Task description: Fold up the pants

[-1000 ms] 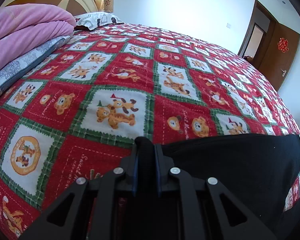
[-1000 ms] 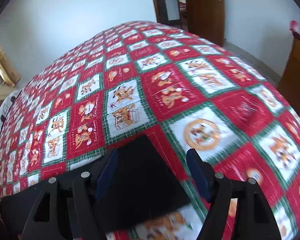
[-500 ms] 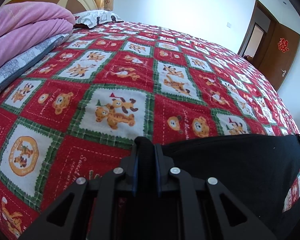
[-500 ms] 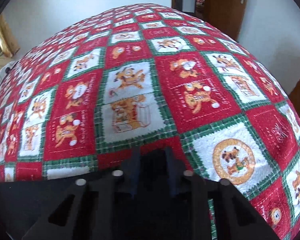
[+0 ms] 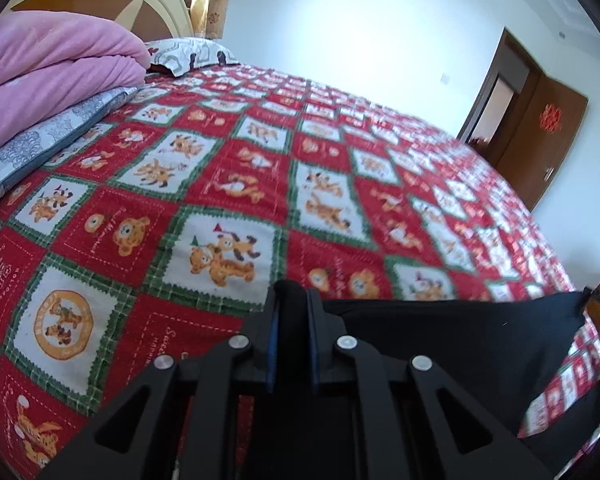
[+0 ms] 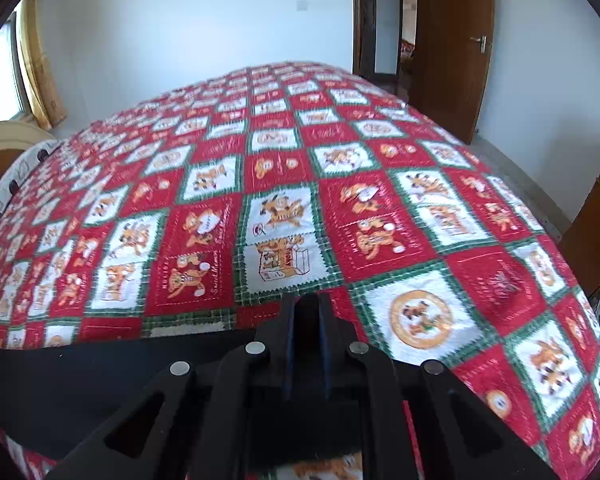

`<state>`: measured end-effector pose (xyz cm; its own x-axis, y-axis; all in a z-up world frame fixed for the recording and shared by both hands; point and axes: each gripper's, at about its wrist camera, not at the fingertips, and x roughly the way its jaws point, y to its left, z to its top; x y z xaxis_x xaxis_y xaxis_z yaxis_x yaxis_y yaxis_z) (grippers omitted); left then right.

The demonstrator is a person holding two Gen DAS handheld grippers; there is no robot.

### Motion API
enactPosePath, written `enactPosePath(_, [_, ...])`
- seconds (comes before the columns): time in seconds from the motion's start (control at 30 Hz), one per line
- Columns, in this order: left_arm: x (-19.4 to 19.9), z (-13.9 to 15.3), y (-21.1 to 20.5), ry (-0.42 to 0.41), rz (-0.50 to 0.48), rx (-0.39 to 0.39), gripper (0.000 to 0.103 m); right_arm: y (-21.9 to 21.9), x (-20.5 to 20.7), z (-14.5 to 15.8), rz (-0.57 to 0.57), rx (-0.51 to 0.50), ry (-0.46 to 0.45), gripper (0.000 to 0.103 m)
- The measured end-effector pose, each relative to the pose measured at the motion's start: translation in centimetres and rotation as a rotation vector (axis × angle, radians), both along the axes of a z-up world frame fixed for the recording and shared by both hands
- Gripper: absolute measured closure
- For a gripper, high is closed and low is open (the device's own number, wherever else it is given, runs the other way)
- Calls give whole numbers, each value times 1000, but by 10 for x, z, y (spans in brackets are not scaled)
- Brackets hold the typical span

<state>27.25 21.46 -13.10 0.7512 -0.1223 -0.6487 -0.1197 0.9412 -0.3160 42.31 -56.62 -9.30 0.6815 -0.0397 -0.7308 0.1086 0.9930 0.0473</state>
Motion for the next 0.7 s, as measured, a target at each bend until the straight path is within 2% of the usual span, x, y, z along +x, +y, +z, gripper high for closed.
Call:
enactPosePath(0.33, [-25,18,0,-85,-26,-77,92,-4,-66,32,-8,21,-76,93])
enactPosePath(0.7, [-62,30,1,-154,-73,-96,92,-17,-140,57,-37,45,-131,93])
